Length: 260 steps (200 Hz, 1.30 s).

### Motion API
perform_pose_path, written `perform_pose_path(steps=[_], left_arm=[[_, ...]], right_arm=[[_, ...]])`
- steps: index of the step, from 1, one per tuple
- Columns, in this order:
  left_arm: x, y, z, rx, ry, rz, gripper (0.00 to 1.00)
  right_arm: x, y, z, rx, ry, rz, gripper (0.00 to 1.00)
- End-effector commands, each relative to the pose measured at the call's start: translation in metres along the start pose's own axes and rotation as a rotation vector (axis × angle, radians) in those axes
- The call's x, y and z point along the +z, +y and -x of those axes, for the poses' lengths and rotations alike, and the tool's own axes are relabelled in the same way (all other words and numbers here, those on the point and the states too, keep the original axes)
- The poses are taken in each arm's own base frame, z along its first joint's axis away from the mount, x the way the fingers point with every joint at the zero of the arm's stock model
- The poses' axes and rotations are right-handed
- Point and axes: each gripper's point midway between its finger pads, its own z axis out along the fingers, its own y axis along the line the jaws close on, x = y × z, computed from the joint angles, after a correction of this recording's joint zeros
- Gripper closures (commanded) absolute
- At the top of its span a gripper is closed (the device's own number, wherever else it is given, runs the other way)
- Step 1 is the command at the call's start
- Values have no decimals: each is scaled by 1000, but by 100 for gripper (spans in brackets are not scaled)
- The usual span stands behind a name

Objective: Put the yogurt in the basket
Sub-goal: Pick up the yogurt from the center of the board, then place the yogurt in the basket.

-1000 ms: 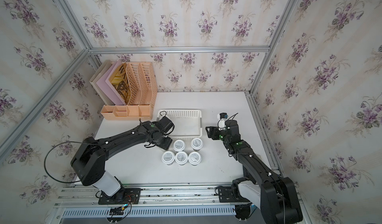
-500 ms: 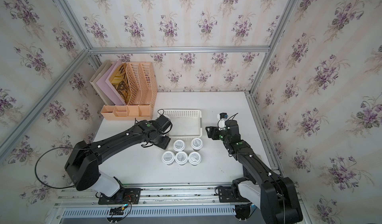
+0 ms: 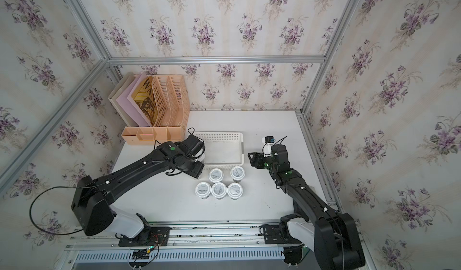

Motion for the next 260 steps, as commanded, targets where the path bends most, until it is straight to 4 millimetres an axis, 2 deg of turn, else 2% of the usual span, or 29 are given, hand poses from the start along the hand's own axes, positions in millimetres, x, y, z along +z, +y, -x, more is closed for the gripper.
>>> perform_pose_path(steps=[1,60,119,196,260], left_arm=[[-8,0,-6,21,23,-5,32],[-32,-2,8,43,-15,-17,32],[-45,-4,43,83,-68,9,31],[-34,-10,106,109,-123,19,32],[-11,1,146,76,-152,23,32]], right_arm=[[0,3,9,-7,-26,7,22],[0,3,9,-8,-25,10,22],[0,4,9,-9,-27,9,22],[0,3,8,-9,-21,6,22],[0,3,8,-10,-23,5,22]])
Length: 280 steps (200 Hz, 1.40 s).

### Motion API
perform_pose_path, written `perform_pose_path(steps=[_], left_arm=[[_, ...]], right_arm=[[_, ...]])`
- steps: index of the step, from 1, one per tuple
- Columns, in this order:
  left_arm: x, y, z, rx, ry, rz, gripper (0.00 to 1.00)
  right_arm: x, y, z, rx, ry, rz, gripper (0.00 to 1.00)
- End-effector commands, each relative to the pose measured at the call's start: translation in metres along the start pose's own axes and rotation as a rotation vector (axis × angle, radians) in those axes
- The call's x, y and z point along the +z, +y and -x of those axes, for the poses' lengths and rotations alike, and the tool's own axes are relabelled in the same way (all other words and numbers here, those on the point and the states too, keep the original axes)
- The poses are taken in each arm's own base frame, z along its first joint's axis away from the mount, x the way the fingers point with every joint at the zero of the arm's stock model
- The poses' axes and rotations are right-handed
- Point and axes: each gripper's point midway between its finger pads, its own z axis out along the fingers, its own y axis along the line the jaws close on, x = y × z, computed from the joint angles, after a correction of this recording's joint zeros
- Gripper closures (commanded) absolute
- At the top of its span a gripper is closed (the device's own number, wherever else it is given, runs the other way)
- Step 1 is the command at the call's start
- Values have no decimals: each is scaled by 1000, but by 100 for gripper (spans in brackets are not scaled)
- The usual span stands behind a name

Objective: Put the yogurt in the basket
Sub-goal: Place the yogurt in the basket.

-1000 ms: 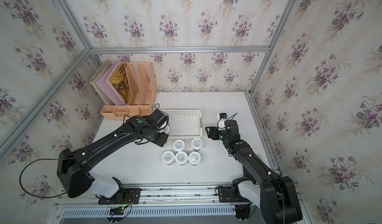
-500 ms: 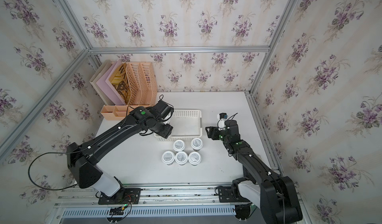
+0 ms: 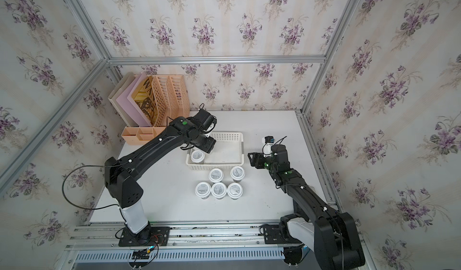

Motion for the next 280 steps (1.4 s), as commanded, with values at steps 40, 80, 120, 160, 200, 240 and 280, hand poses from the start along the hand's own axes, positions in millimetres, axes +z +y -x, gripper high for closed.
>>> perform_pose_path(steps=[40,80,120,160,200,240,280], left_arm=[[27,1,33,15,-20,-3,32],[50,10,35,-10,0,-4,32],[72,17,35,-11,22,6,32],[89,18,35,-10,44,7,32],[107,23,27,-3,76,32,31],[120,27,22,-11,92,36,31],[126,25,19,-13,97,32,31]], right_arm=[[-1,3,10,-13,-29,3,22],[-2,2,9,-13,-28,1,22],[-1,3,9,-12,-26,4,22],[-1,3,9,-12,-26,3,22],[-1,3,9,-11,-25,4,22],[0,2,9,-10,-24,4,22],[0,2,8,-9,-21,3,22]])
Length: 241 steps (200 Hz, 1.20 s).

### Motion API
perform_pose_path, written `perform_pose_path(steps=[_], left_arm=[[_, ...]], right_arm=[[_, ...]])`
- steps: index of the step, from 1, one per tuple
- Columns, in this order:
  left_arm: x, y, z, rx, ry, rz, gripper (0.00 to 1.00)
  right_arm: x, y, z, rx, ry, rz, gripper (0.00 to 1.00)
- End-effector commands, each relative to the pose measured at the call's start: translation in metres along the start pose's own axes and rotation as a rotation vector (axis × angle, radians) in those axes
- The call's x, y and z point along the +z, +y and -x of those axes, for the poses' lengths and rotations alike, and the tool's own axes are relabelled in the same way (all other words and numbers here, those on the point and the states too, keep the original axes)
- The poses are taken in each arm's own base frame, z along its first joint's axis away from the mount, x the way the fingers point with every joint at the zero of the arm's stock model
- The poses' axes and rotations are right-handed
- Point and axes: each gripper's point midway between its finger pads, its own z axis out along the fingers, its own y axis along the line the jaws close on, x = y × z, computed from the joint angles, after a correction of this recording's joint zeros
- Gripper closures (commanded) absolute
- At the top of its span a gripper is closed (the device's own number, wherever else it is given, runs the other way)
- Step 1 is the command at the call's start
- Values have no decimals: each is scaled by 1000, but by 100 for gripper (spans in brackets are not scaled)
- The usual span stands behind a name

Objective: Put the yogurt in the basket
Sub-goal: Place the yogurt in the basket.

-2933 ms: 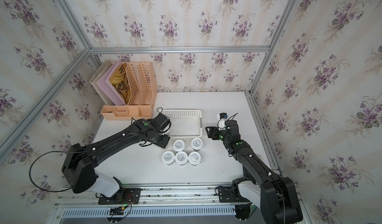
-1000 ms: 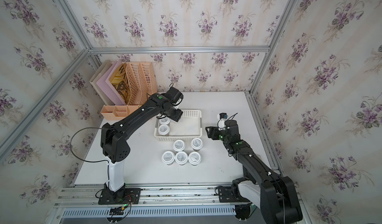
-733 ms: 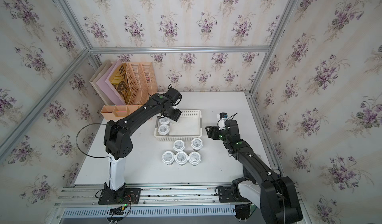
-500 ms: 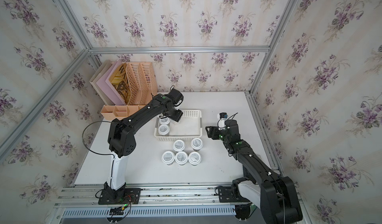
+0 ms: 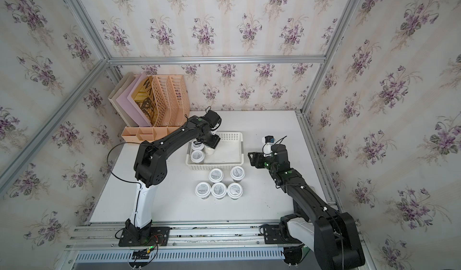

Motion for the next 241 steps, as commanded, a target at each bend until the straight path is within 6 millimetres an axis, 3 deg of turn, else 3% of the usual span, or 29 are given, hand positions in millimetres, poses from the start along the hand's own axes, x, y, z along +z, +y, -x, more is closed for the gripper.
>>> perform_pose_path(steps=[1,101,170,241], left_arm=[[4,1,0,7,1,6,31],[-1,-1,12,-10,-48,-19,31],[1,4,18,-21,-113,3,30],[-10,14,25,-45,-189,28,28]], right_arm=[[0,3,6,-8,-19,9,22],[0,2,6,-9,-18,7,22],[0,2,7,-10,-20,5,22],[1,2,6,-8,-17,6,22]])
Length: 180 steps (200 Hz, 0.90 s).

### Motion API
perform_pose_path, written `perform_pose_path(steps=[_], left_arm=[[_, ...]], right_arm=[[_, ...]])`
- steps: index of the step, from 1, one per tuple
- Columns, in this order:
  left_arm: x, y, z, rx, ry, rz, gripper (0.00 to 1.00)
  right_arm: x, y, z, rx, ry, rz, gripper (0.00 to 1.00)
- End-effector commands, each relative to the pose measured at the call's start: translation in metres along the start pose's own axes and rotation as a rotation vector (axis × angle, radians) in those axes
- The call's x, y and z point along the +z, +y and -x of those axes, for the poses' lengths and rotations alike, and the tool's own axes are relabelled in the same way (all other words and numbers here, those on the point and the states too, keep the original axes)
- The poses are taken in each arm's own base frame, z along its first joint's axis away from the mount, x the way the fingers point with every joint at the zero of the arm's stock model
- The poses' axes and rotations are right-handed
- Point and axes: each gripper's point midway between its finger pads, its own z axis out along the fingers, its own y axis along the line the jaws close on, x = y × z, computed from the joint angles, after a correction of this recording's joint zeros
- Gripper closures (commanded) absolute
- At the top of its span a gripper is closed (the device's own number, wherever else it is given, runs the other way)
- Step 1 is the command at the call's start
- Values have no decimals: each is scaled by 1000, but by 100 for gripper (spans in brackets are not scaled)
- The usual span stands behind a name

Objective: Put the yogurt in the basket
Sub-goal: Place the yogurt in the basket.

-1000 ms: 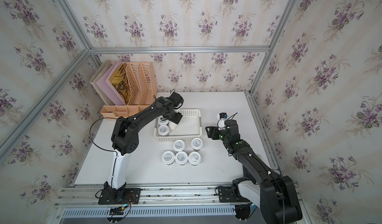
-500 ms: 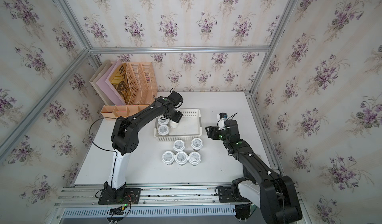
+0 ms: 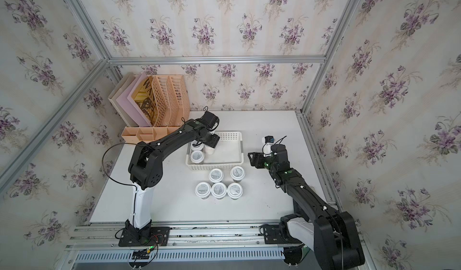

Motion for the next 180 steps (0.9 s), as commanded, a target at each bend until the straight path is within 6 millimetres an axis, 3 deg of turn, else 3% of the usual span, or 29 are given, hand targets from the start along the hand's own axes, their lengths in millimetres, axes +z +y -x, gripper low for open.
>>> perform_pose_path(steps=[1,90,143,180], left_arm=[[-7,5,14,-14,-63,14,29],[-11,7,6,-15,-59,17,27],[-40,7,14,-2,-75,1,23],[-55,-2,-1,28,-25,-29,21]], right_arm=[[0,3,7,-10,-21,8,22],[2,3,5,-10,-13,12,22],[3,3,5,-8,-14,12,22],[2,4,5,-9,-14,14,22]])
